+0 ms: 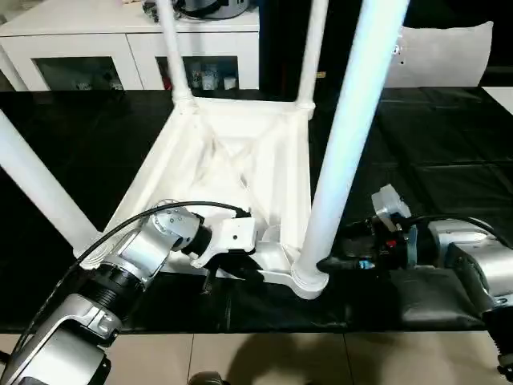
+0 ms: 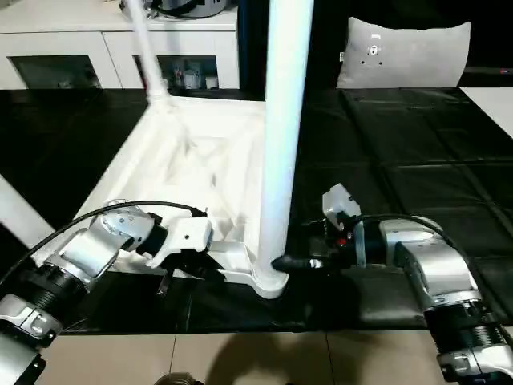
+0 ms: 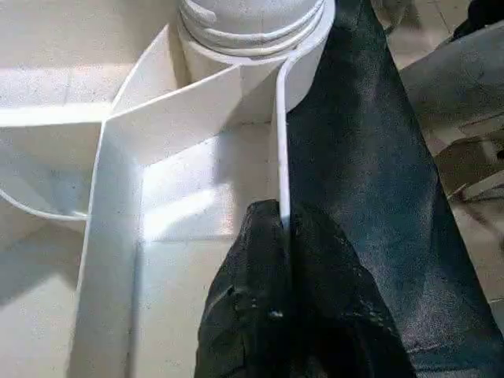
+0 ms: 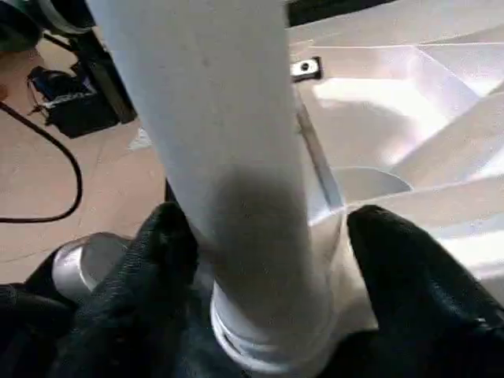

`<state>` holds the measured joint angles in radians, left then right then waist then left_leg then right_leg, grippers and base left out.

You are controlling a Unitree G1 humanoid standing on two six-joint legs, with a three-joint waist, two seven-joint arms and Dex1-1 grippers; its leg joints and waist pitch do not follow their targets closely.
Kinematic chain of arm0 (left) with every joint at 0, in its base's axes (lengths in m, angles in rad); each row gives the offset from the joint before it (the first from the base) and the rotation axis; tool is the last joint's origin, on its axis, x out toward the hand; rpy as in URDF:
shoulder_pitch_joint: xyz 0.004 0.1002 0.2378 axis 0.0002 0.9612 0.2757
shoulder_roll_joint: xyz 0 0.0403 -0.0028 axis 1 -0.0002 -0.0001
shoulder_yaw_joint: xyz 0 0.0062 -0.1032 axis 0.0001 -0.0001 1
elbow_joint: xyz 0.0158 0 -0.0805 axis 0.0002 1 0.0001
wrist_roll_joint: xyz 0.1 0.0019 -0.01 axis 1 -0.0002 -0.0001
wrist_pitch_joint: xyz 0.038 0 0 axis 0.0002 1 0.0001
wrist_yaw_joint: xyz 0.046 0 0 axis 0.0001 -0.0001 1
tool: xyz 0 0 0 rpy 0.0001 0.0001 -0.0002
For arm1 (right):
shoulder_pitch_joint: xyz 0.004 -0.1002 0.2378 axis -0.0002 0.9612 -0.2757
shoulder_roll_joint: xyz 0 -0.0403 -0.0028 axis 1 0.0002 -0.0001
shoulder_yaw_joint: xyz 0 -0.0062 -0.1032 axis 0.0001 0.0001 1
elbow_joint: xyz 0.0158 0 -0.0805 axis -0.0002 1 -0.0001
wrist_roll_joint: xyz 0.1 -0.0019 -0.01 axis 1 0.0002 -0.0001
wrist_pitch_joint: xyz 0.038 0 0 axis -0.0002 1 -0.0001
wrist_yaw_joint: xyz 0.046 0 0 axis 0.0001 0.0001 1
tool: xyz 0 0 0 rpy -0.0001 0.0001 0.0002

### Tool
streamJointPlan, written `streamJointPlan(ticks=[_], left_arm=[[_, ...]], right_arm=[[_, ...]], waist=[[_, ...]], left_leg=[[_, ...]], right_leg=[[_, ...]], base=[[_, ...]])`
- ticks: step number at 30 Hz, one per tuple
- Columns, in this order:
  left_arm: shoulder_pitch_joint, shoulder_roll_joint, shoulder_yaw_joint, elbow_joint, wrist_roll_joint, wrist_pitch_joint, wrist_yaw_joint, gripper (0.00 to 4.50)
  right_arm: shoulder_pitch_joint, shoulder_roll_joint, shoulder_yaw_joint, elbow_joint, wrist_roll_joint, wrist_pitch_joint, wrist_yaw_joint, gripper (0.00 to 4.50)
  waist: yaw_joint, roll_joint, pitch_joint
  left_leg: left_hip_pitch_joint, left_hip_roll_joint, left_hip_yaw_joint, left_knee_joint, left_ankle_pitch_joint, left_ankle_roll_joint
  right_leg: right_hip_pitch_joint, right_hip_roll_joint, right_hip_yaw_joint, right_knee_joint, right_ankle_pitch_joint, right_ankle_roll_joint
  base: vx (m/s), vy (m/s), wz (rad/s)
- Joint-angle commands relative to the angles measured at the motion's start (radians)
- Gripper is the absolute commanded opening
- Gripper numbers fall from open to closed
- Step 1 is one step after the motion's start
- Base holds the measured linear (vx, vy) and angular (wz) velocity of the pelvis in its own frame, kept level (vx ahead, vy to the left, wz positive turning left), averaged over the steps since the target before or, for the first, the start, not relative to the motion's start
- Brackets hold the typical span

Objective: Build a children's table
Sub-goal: Rotate leg to tighten

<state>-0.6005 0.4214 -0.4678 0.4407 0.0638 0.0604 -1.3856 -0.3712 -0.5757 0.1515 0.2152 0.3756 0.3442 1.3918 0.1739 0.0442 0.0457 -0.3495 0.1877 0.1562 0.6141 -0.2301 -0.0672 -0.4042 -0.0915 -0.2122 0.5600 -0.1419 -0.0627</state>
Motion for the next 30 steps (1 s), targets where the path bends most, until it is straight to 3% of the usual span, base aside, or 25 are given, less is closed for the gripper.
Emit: streamJointPlan(ticks=[1, 7, 14, 18, 19, 20, 21, 22, 23, 24, 25, 26, 27, 28, 29, 30], left_arm=[[-0.017, -0.011, -0.041, -0.028, 0.003, -0.026, -0.052, 0.0], [-0.014, -0.011, -0.041, -0.022, -0.002, -0.032, -0.058, 0.0], [-0.01, -0.066, 0.012, -0.014, -0.005, 0.097, 0.08, 0.0], [-0.013, -0.154, 0.078, -0.022, -0.016, 0.266, 0.25, 0.0], [-0.013, -0.164, 0.085, -0.021, -0.018, 0.281, 0.267, 0.0], [-0.018, -0.191, 0.099, -0.016, -0.017, 0.321, 0.314, 0.0], [-0.018, -0.191, 0.099, -0.016, -0.017, 0.321, 0.314, 0.0], [-0.023, -0.217, 0.112, -0.009, -0.014, 0.356, 0.357, 0.0], [-0.038, -0.275, 0.137, 0.013, 0.002, 0.418, 0.461, 0.0], [-0.048, -0.306, 0.153, 0.031, 0.007, 0.431, 0.515, 0.0], [-0.054, -0.325, 0.163, 0.044, 0.009, 0.437, 0.549, 0.0], [-0.059, -0.341, 0.173, 0.05, 0.011, 0.445, 0.578, 0.0], [-0.065, -0.352, 0.18, 0.058, 0.01, 0.443, 0.597, 0.0], [-0.076, -0.371, 0.191, 0.074, 0.009, 0.435, 0.629, 0.0], [-0.083, -0.384, 0.196, 0.08, 0.007, 0.428, 0.646, 0.0], [-0.084, -0.385, 0.197, 0.081, 0.007, 0.428, 0.648, 0.0]], right_arm=[[0.003, 0.001, 0.006, -0.011, -0.003, -0.008, 0.001, 2.91], [0.007, 0.009, 0.027, -0.007, 0.0, 0.004, 0.022, 2.41], [0.019, 0.058, -0.014, -0.028, 0.025, 0.056, -0.087, 2.0], [-0.014, 0.17, -0.066, 0.005, -0.025, 0.113, -0.367, 1.97], [-0.019, 0.182, -0.071, 0.01, -0.031, 0.12, -0.396, 1.96], [-0.039, 0.217, -0.086, 0.038, -0.055, 0.14, -0.491, 1.96], [-0.039, 0.217, -0.086, 0.038, -0.055, 0.14, -0.491, 1.96], [-0.058, 0.247, -0.102, 0.066, -0.071, 0.165, -0.577, 1.96], [-0.095, 0.306, -0.132, 0.12, -0.112, 0.183, -0.745, 1.96], [-0.112, 0.334, -0.148, 0.148, -0.127, 0.163, -0.815, 1.96], [-0.122, 0.352, -0.158, 0.165, -0.137, 0.147, -0.857, 1.96], [-0.128, 0.365, -0.164, 0.172, -0.151, 0.132, -0.888, 1.96], [-0.131, 0.369, -0.163, 0.178, -0.158, 0.119, -0.897, 1.96], [-0.134, 0.378, -0.163, 0.188, -0.164, 0.086, -0.899, 1.96], [-0.133, 0.389, -0.169, 0.191, -0.157, 0.054, -0.895, 2.5], [-0.133, 0.391, -0.171, 0.191, -0.155, 0.049, -0.895, 2.5]], waist=[[-0.005, -0.02, -0.079], [-0.002, -0.021, -0.08], [-0.004, -0.02, -0.074], [-0.029, -0.021, -0.069], [-0.045, -0.022, -0.068], [-0.062, -0.015, -0.069], [-0.083, -0.003, -0.07], [-0.092, -0.001, -0.071], [-0.103, 0.007, -0.072], [-0.111, 0.005, -0.07], [-0.122, -0.004, -0.061], [-0.135, -0.021, -0.057], [-0.136, -0.023, -0.057], [-0.138, -0.018, -0.058], [-0.142, -0.008, -0.064], [-0.144, 0.001, -0.072]], left_leg=[[-0.005, 0.047, -0.007, -0.062, -0.054, 0.081], [-0.006, 0.049, -0.008, -0.062, -0.039, 0.084], [-0.001, 0.045, -0.006, -0.063, -0.072, 0.069], [0.002, 0.036, -0.004, -0.06, -0.114, 0.038], [-0.003, 0.033, -0.006, -0.057, -0.133, 0.036], [-0.004, 0.042, -0.011, -0.058, -0.157, 0.044], [-0.005, 0.066, -0.024, -0.064, -0.195, 0.054], [-0.01, 0.087, -0.034, -0.073, -0.216, 0.055], [-0.01, 0.124, -0.053, -0.093, -0.28, 0.061], [-0.007, 0.134, -0.053, -0.099, -0.293, 0.053], [0.007, 0.097, -0.036, -0.085, -0.325, 0.028], [0.023, 0.025, -0.007, -0.042, -0.277, 0.015], [0.014, -0.003, 0.01, -0.034, -0.232, 0.041], [0.013, 0.002, 0.009, -0.036, -0.229, 0.054], [0.014, 0.028, -0.002, -0.046, -0.234, 0.066], [0.004, 0.066, -0.022, -0.061, -0.234, 0.074]], right_leg=[[0.071, -0.079, 0.069, -0.082, -0.401, 0.066], [0.071, -0.08, 0.072, -0.077, -0.378, 0.063], [0.068, -0.078, 0.064, -0.092, -0.438, 0.084], [0.067, -0.072, 0.044, -0.116, -0.512, 0.126], [0.073, -0.068, 0.031, -0.123, -0.529, 0.148], [0.08, -0.068, 0.02, -0.131, -0.53, 0.163], [0.089, -0.071, 0.014, -0.13, -0.512, 0.155], [0.096, -0.074, 0.022, -0.118, -0.486, 0.146], [0.102, -0.083, 0.049, -0.082, -0.429, 0.121], [0.096, -0.087, 0.067, -0.069, -0.4, 0.1], [0.08, -0.092, 0.067, -0.095, -0.467, 0.08], [0.063, -0.094, 0.03, -0.144, -0.608, 0.109], [0.069, -0.083, 0.004, -0.156, -0.653, 0.16], [0.071, -0.077, -0.002, -0.163, -0.648, 0.179], [0.077, -0.067, -0.006, -0.164, -0.593, 0.191], [0.094, -0.073, 0.006, -0.14, -0.496, 0.167]], base=[[0.0, 0.0, 0.0], [0.0, 0.0, 0.0], [0.0, 0.0, 0.0], [0.0, 0.0, 0.0], [0.0, 0.0, 0.0], [0.0, 0.0, 0.0], [0.0, 0.0, 0.0], [0.0, 0.0, 0.0], [0.0, 0.0, 0.0], [0.0, 0.0, 0.0], [0.0, 0.0, 0.0], [0.0, 0.0, 0.0], [0.0, 0.0, 0.0], [0.0, 0.0, 0.0], [0.0, 0.0, 0.0], [0.0, 0.0, 0.0]])
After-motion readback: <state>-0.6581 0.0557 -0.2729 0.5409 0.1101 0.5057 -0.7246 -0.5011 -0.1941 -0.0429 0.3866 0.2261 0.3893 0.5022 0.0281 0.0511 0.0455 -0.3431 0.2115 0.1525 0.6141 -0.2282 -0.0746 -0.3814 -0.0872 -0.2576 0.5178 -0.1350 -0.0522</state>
